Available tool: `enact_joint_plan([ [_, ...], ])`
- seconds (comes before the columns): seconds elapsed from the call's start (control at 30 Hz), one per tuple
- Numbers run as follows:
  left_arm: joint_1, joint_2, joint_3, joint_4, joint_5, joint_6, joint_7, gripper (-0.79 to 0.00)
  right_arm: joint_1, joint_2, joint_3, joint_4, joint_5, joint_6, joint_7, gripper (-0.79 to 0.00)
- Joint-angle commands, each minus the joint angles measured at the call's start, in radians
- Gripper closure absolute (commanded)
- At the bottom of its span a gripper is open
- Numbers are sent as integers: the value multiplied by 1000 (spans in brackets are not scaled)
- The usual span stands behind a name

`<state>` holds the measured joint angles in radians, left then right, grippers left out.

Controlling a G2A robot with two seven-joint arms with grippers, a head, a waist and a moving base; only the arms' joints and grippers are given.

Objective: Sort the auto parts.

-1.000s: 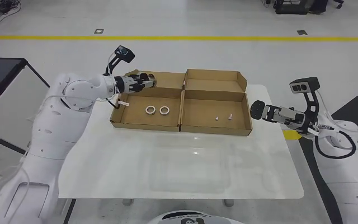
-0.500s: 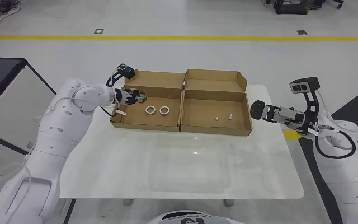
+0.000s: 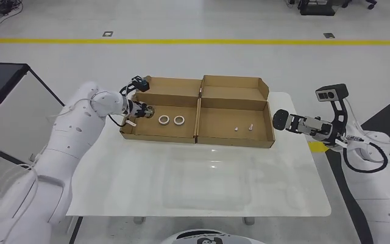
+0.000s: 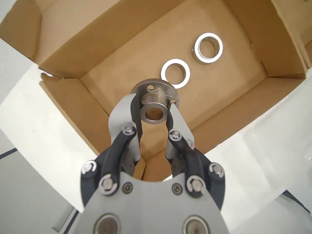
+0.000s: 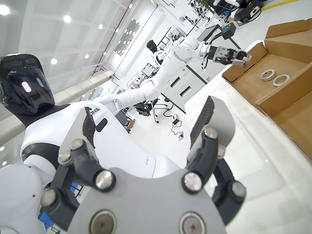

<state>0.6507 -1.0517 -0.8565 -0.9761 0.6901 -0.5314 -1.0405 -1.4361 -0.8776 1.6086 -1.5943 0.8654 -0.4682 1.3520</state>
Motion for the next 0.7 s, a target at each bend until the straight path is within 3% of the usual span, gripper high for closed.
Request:
enact_joint_plan([
  [0.0,-10,-7,18,31,8,-14,5,0,0,0,0,0,0,0,0,-785],
  [0.67,-87,-87,160,254,112,-59,103,0,0,0,0,0,0,0,0,-785],
])
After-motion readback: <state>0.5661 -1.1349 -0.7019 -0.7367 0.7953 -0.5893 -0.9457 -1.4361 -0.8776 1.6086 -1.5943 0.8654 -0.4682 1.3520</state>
